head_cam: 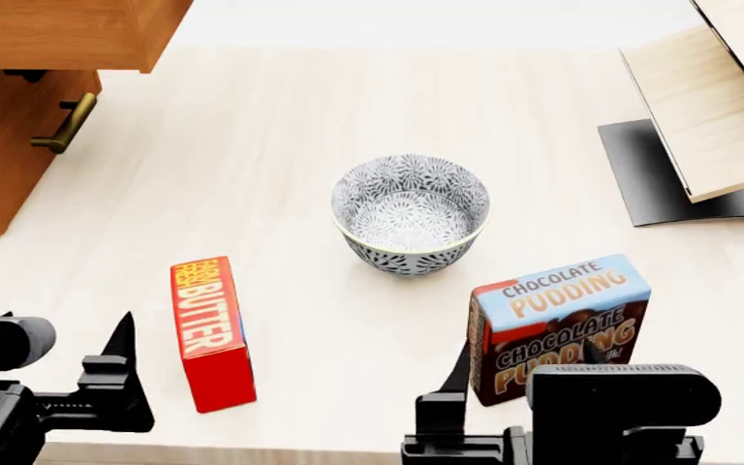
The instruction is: Close the top drawer of the cabinet.
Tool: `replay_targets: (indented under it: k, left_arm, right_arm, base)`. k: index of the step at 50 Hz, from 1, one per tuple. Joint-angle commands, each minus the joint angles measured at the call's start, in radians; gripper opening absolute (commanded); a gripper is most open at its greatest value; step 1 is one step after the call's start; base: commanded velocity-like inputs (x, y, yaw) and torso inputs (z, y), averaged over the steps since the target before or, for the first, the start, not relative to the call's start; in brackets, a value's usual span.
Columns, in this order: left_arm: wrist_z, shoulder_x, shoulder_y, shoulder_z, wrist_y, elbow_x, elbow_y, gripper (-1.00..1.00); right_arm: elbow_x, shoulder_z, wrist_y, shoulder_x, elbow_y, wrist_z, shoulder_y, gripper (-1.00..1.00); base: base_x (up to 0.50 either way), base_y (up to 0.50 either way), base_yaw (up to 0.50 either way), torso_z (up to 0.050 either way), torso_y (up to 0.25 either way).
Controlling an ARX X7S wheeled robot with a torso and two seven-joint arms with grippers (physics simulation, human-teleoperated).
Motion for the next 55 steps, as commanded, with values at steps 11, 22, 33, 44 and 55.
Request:
replay_targets:
  k: [11,22,33,44,55]
  left_arm:
    - [-0.021,-0.035,-0.172,-0.062,-0.368,-0.111,0.212,1.00]
    - [-0.030,-0.048,-0.138,-0.046,-0.305,-0.097,0.187,1.00]
    - [-0.035,-0.054,-0.128,-0.037,-0.289,-0.098,0.175,1.00]
    - [-0.041,-0.057,-0.129,-0.037,-0.290,-0.108,0.178,1.00]
    - [-0.048,-0.059,-0.130,-0.040,-0.288,-0.116,0.177,1.00]
  right_arm:
    - [0.066,0.036,0.293,0.049,-0.234,-0.004,0.132,1.00]
    - [0.076,0.007,0.222,0.064,-0.216,-0.027,0.099,1.00]
    - [0.075,-0.002,0.196,0.070,-0.205,-0.021,0.090,1.00]
    - [0.084,0.000,0.195,0.072,-0.203,-0.015,0.088,1.00]
    - [0.089,-0.006,0.193,0.078,-0.201,-0.010,0.088,1.00]
  base:
    - [0.00,0.00,0.00,0.000,0.000]
    - [0.00,0.12,0.00,0.000,0.000]
    - [0.00,0.50,0.00,0.000,0.000]
    - [0.01,0.50,0.00,0.000,0.000]
    - [0.01,0.50,0.00,0.000,0.000]
